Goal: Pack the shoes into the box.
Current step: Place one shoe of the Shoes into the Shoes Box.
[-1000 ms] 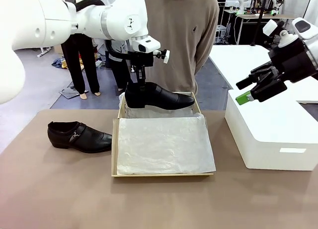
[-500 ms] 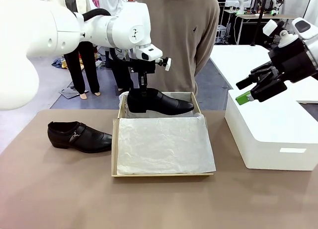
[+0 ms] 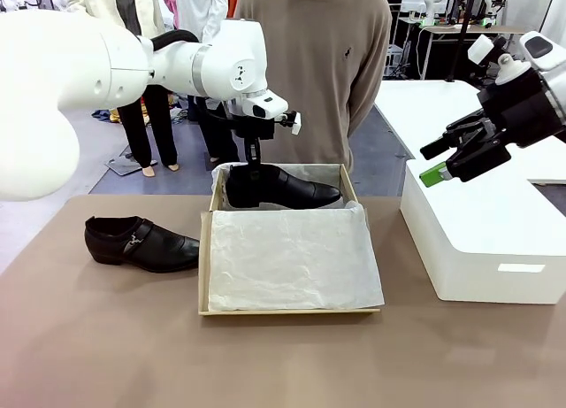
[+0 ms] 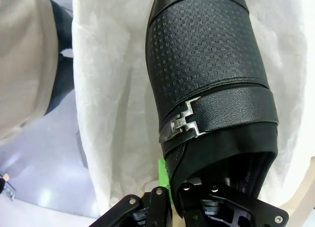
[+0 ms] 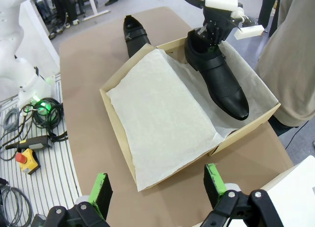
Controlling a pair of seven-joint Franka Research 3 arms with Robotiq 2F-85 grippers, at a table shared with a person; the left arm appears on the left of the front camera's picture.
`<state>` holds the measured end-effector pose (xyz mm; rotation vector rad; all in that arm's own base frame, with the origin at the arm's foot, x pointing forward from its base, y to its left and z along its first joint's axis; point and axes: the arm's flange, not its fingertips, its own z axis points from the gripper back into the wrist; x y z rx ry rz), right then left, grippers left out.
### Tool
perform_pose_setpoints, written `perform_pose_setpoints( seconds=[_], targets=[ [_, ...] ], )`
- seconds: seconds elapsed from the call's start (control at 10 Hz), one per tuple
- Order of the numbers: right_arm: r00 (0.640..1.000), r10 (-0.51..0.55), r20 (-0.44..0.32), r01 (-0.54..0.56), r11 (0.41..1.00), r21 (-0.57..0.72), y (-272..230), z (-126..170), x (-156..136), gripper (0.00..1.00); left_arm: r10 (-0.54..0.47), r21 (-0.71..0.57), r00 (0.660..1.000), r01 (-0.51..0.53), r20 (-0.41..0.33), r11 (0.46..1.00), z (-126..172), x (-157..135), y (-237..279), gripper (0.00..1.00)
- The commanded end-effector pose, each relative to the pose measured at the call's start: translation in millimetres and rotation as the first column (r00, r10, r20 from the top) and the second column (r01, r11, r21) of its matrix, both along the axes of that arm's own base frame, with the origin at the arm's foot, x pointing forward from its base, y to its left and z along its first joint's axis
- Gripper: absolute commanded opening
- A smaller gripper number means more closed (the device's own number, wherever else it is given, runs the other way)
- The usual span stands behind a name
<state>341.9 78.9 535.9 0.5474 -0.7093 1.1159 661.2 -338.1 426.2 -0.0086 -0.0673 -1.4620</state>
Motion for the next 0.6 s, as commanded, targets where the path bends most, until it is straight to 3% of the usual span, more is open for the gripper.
perform_pose_setpoints(
  seconds=[0.0, 0.5],
  targets=[
    [1.000, 0.022, 0.022, -0.022, 0.999, 0.027, 0.8, -1.2, 2.9, 1.00, 0.046, -0.003, 0.999, -0.046, 0.008, 0.999, 5.4, 7.5, -3.5, 0.00],
    [1.000, 0.022, 0.022, -0.022, 0.999, 0.027, 0.8, -1.2, 2.9, 1.00, 0.071, 0.006, 0.997, -0.071, -0.004, 0.997, 0.3, 10.5, -2.4, 0.00]
  ],
)
